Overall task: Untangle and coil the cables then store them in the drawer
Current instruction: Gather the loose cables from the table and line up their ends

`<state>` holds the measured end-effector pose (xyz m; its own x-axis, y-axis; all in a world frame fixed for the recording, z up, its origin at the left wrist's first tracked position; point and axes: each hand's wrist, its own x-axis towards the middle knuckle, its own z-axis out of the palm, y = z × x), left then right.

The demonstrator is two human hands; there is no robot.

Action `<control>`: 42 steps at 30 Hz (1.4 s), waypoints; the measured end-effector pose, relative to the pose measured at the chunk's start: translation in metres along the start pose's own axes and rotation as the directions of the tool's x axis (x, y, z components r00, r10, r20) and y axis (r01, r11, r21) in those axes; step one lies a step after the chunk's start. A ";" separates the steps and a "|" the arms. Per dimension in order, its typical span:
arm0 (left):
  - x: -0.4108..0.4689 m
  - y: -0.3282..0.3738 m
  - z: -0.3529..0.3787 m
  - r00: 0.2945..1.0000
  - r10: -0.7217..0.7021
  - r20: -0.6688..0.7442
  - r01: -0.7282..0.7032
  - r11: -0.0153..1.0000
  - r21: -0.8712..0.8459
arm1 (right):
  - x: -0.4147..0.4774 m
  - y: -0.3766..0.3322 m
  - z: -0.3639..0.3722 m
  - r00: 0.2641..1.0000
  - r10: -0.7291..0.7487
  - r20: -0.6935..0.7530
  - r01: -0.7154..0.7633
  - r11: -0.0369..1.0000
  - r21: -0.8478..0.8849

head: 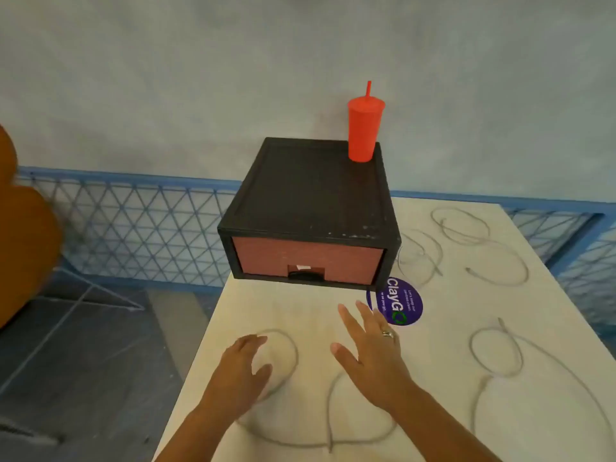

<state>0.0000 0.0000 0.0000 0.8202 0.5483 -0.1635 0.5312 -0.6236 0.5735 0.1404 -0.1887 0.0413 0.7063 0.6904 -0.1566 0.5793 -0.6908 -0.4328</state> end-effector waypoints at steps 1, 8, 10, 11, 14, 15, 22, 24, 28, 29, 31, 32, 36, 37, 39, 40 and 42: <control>0.000 -0.006 0.002 1.000 -0.006 0.019 0.005 0.999 0.031 | -0.002 -0.002 0.003 0.999 -0.010 0.038 0.010 1.000 -0.010; -0.009 -0.025 0.009 0.982 -0.125 0.143 0.101 0.981 0.164 | -0.005 -0.008 0.029 0.995 -0.037 0.096 0.047 0.993 -0.108; -0.011 -0.026 0.007 0.961 -0.192 0.200 0.130 0.949 0.287 | -0.007 -0.009 0.029 0.994 -0.030 0.109 0.042 0.993 -0.113; -0.012 -0.026 0.008 0.954 -0.195 0.228 0.099 0.922 0.373 | -0.007 -0.009 0.030 0.993 -0.026 0.113 0.039 0.993 -0.115; -0.014 -0.025 0.009 0.950 -0.172 0.259 0.031 0.882 0.470 | -0.010 -0.009 0.032 0.990 -0.007 0.143 0.026 0.991 -0.131; -0.013 -0.027 0.010 0.957 -0.145 0.251 0.021 0.898 0.440 | -0.010 -0.009 0.032 0.988 -0.002 0.156 0.022 0.991 -0.130; -0.004 0.010 -0.015 0.998 -0.034 0.061 0.032 0.999 0.027 | -0.018 -0.017 0.015 0.994 -0.034 0.106 0.001 0.953 0.301; -0.001 0.027 -0.026 1.000 -0.010 -0.027 0.007 0.995 -0.102 | -0.017 -0.019 0.012 0.998 0.000 0.057 -0.024 0.904 0.426; 0.000 0.061 -0.039 0.996 -0.076 -0.037 0.057 0.927 -0.372 | -0.014 -0.024 0.002 0.997 0.028 0.065 -0.059 0.831 0.553; -0.001 0.069 -0.042 0.993 -0.114 -0.013 0.096 0.887 -0.451 | -0.014 -0.026 -0.001 0.997 0.033 0.073 -0.069 0.809 0.584; -0.003 0.081 -0.044 0.979 -0.188 0.076 0.195 0.771 -0.606 | -0.014 -0.032 -0.011 0.995 0.048 0.086 -0.092 0.745 0.661; -0.004 0.085 -0.045 0.967 -0.213 0.142 0.252 0.697 -0.671 | -0.014 -0.036 -0.016 0.994 0.052 0.094 -0.103 0.709 0.698; -0.010 0.097 -0.046 0.944 -0.145 0.297 0.328 0.520 -0.789 | -0.018 -0.050 -0.033 0.994 0.015 0.108 -0.093 0.624 0.776; -0.012 0.099 -0.046 0.947 -0.113 0.301 0.315 0.516 -0.797 | -0.019 -0.052 -0.034 0.997 0.007 0.080 -0.065 0.649 0.758; -0.016 0.102 -0.044 0.950 -0.048 0.309 0.289 0.510 -0.810 | -0.022 -0.057 -0.038 1.000 0.004 -0.004 0.000 0.733 0.680; -0.017 0.103 -0.043 0.949 -0.016 0.313 0.277 0.514 -0.812 | -0.023 -0.060 -0.040 0.999 -0.004 -0.054 0.037 0.774 0.632; -0.019 0.105 -0.042 0.945 0.048 0.325 0.241 0.572 -0.784 | -0.024 -0.063 -0.043 0.987 -0.046 -0.157 0.117 0.868 0.482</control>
<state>0.0309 -0.0523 0.0974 0.8691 0.3070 -0.3878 0.3347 0.2123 0.9181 0.1047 -0.1706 0.1107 0.7339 0.6792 0.0045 0.3892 -0.4151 -0.8223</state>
